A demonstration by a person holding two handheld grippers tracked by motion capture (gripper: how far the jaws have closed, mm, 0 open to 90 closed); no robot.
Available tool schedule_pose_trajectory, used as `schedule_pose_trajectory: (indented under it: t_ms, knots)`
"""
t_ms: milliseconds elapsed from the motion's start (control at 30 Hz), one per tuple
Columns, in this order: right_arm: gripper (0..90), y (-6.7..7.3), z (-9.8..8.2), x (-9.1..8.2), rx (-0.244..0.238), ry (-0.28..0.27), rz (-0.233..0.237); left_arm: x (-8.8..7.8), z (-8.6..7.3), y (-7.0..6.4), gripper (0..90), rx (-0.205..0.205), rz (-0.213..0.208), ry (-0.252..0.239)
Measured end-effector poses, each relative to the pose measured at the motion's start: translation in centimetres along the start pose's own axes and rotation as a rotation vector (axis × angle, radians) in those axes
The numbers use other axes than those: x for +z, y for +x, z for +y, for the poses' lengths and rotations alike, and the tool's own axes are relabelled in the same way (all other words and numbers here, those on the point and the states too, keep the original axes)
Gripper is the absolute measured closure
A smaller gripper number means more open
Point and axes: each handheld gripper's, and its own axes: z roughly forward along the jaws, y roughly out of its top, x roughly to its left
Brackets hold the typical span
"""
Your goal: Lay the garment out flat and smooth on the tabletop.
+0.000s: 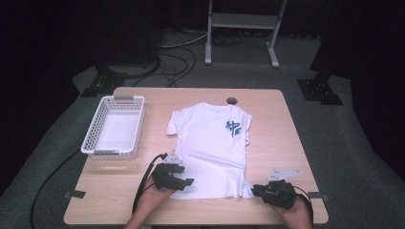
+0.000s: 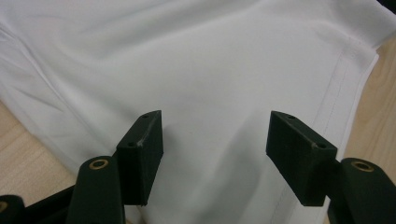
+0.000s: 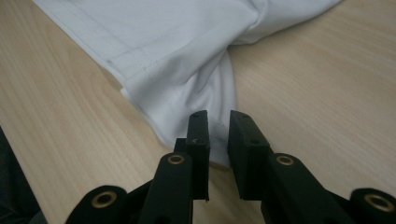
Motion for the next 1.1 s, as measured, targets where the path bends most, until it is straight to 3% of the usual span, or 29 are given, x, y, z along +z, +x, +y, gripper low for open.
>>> schedule_pose_trajectory:
  t_ms: [167,400,467,567,767,1100]
  knots:
    - [78.3,0.4,-1.2,-0.9,0.014,-0.003,-0.008,-0.4,-0.5,-0.3,34.6,0.003,-0.006,0.004]
    - [73.2,0.5,-0.8,-1.2,0.008,0.016,-0.023,-0.9,-0.8,-0.7,33.6,0.011,-0.014,0.023]
    - [73.2,0.2,-0.6,-1.2,0.034,-0.023,0.002,-1.1,-0.8,-0.9,33.5,0.014,-0.026,0.011]
    - [73.2,0.2,-0.1,-0.7,0.035,-0.049,0.033,-1.1,-1.0,-1.1,33.5,0.022,-0.026,0.024]
    - [73.3,0.6,0.1,0.5,0.014,-0.014,0.054,-1.5,-1.5,-1.2,33.5,0.008,-0.037,0.030]
    - [73.1,0.2,-1.4,-1.1,0.051,-0.002,0.056,-2.2,-2.2,-1.7,32.5,-0.005,-0.060,0.040]
